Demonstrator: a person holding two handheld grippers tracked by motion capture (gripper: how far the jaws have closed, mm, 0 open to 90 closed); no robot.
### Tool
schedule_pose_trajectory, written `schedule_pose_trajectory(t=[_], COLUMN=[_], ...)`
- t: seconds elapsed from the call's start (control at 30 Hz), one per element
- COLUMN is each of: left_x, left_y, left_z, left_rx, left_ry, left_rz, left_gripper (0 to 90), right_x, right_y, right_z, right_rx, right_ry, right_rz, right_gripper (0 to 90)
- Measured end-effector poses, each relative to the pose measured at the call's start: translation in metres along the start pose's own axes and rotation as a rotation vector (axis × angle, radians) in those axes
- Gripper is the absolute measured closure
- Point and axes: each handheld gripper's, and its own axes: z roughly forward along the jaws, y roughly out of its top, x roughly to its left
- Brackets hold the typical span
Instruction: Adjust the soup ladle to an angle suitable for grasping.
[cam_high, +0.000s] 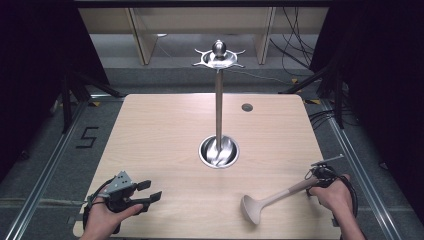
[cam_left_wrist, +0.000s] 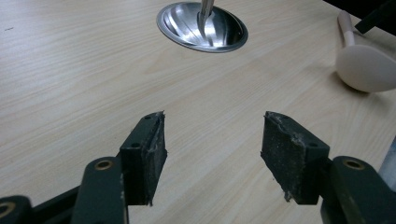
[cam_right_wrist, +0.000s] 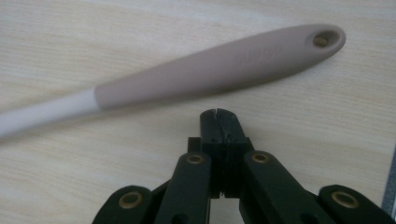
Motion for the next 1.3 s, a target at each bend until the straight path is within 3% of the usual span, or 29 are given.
schedule_pose_trajectory(t=[0.3,0.33,0.37,0.4,0.43,0.5,0.53,0.57,0.6,0.63,0.67,0.8,0.83,0.87,0.93,0.97,1.03,1.17,1.3], left_x=[0.0,0.001,0.001,0.001,0.001,0.001,0.001,0.001,0.0,0.0,0.0,0.001,0.001,0.001,0.001,0.001,0.001,0.001,0.001], left_y=[0.0,-0.001,-0.001,-0.001,-0.001,-0.001,-0.001,-0.001,-0.001,-0.001,-0.001,-0.001,-0.001,-0.001,-0.001,-0.001,-0.002,-0.002,-0.002], left_z=[0.0,-0.001,0.0,0.0,-0.001,-0.001,-0.001,-0.001,-0.001,-0.001,-0.001,-0.001,-0.001,-0.001,-0.001,-0.001,-0.001,-0.002,-0.002], left_rx=[0.004,0.008,0.006,0.006,0.006,0.007,0.007,0.008,0.009,0.009,0.009,0.008,0.009,0.009,0.009,0.008,0.011,0.011,0.005], left_ry=[0.007,0.009,0.006,0.005,0.006,0.009,0.01,0.01,0.009,0.009,0.009,0.006,0.008,0.006,0.006,0.006,0.008,0.007,0.005], left_rz=[-0.004,-0.001,-0.001,0.001,0.002,0.003,0.003,0.002,0.0,0.0,0.0,0.001,-0.001,0.005,0.006,0.006,0.0,-0.001,-0.002], left_gripper=[39.0,39.0,39.0,39.0,39.0,39.0,39.0,39.0,39.0,38.9,39.0,39.0,38.9,38.9,38.9,39.0,38.9,38.9,38.9], right_x=[-0.005,-0.004,0.005,-0.004,-0.001,-0.002,-0.001,0.001,0.0,0.003,0.003,0.006,0.007,0.007,0.012,0.014,0.017,0.023,0.029], right_y=[0.009,0.011,0.012,0.016,0.018,0.019,0.022,0.024,0.026,0.029,0.034,0.042,0.048,0.048,0.055,0.059,0.062,0.07,0.074], right_z=[0.006,0.005,0.006,0.007,0.006,0.007,0.007,0.006,0.006,0.007,0.008,0.012,0.014,0.014,0.014,0.015,0.016,0.019,0.022], right_rx=[0.0,0.006,0.018,-0.003,0.002,-0.02,-0.012,-0.011,-0.019,-0.019,-0.015,-0.026,-0.033,-0.033,-0.031,-0.033,-0.037,-0.043,-0.084], right_ry=[-0.039,-0.025,-0.043,-0.062,-0.033,-0.038,-0.058,-0.039,-0.061,-0.039,-0.039,-0.037,-0.066,-0.066,-0.037,-0.05,-0.048,-0.054,-0.041], right_rz=[-0.004,0.0,0.108,-0.014,0.006,-0.018,-0.004,0.002,-0.02,0.002,-0.019,-0.012,-0.024,-0.024,-0.007,-0.027,-0.015,-0.037,-0.007], right_gripper=[90.0,90.0,90.0,90.0,90.0,90.0,90.0,90.0,90.0,90.0,90.0,90.0,90.0,90.0,90.0,90.0,90.0,90.0,84.3])
